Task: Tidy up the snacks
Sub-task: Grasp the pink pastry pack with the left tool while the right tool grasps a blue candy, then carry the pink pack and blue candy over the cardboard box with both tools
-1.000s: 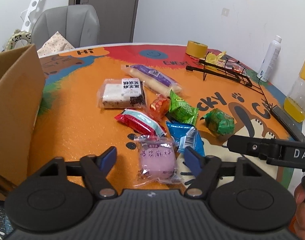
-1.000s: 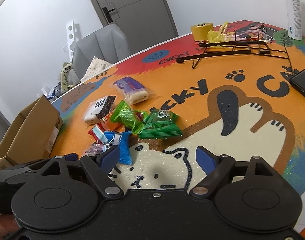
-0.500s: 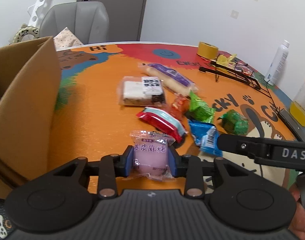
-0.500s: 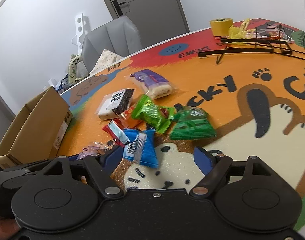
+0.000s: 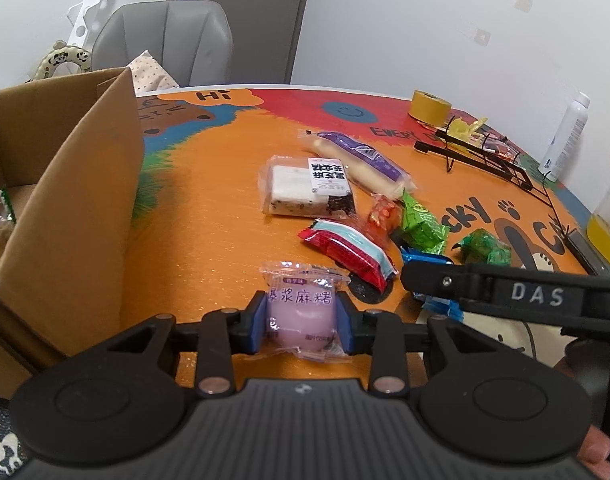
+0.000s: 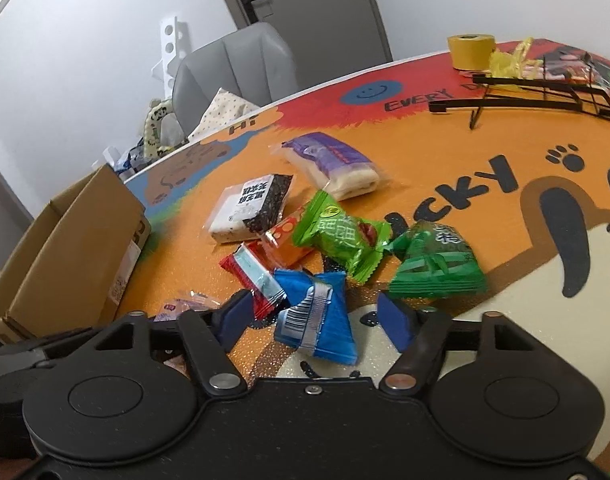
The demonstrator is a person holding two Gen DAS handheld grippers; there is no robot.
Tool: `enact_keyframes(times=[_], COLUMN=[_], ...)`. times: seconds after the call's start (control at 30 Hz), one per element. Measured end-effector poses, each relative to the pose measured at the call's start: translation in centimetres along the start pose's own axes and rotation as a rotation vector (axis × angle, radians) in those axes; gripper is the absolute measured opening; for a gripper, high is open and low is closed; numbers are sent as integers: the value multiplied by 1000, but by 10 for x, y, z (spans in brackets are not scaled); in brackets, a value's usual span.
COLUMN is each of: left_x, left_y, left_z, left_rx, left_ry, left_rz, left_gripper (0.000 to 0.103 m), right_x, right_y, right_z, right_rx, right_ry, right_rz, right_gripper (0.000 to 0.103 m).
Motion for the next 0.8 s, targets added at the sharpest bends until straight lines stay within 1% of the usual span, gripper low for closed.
enact_keyframes(times=[0.07, 0.1, 0.17, 0.27, 0.43, 0.8], left_x=[0, 0, 0, -2, -3, -16], left_y=[-1, -1, -3, -6, -14, -51], left_z=[-1, 0, 0, 1, 2, 3], left_rx=[-3, -4, -5, -7, -5, -6], left_ry=[0, 0, 0, -2, -1, 8], left_rz=[-1, 0, 3, 12, 28, 100], left_gripper=[34, 34, 34, 34, 34, 34], right_x=[1, 1, 3, 5, 1, -8], right_y=[1, 0, -2, -7, -20, -45], right_z=[-1, 0, -1, -1, -2, -19], right_rx=[-4, -10, -24, -22, -25, -50], right_ry=[-6, -2, 5, 5, 11, -14], right_rz=[-11, -14, -17, -9, 27, 77], right_gripper=[35, 34, 33, 32, 32, 32])
Point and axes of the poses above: each gripper's, at about its wrist camera, not at the fingertips, and y roughly the way its jaws point, z to its right, x to its underside, the point moved 5 cm from there along y, roughly the way its jaws point, and after that the axes turned 3 degrees about -x, right-handed, at the moved point
